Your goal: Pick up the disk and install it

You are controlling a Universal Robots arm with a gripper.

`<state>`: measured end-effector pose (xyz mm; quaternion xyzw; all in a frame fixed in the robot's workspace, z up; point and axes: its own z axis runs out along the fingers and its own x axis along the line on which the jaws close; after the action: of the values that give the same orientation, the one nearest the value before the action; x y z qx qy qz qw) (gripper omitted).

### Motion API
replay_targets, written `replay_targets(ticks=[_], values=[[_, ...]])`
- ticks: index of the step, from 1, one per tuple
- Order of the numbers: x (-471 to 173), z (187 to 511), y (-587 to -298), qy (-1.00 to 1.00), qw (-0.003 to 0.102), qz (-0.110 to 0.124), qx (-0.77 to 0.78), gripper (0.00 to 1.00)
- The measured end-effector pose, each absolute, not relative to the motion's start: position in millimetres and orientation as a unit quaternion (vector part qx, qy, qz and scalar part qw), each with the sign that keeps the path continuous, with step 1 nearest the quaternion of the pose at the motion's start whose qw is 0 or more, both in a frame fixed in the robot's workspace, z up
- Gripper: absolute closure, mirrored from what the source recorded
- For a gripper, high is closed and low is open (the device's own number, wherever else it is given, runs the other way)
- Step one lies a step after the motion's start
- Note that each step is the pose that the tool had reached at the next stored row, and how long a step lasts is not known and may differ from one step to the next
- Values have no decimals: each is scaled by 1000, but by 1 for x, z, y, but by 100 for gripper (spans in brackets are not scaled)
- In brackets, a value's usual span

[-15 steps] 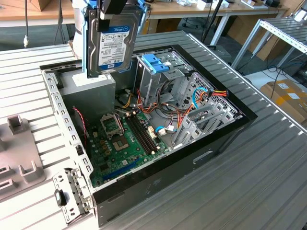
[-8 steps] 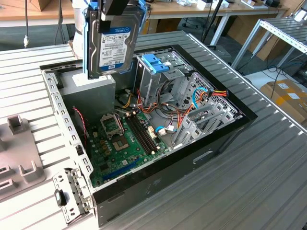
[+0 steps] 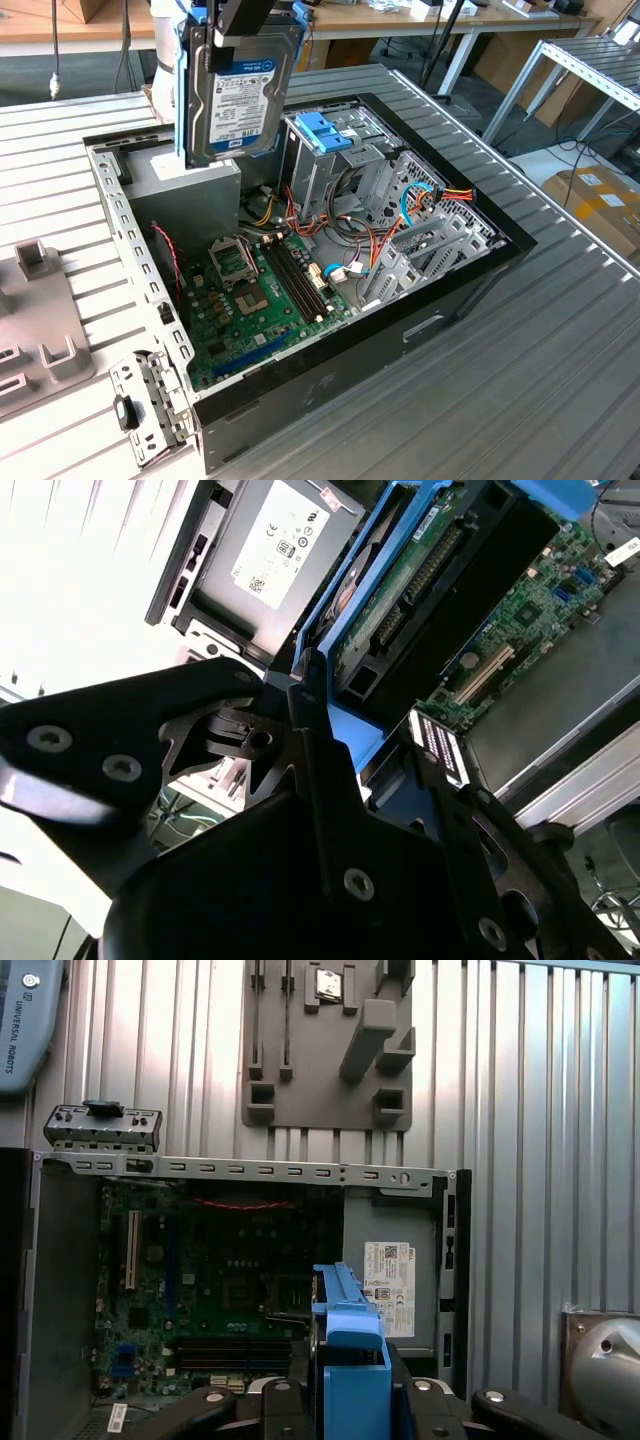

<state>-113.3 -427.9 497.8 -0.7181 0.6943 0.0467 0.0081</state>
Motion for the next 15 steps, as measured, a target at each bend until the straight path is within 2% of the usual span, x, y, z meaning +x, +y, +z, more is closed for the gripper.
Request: replay_targets(ticks=[15], values=[[-113, 498, -438, 694, 8, 47, -718, 63]])
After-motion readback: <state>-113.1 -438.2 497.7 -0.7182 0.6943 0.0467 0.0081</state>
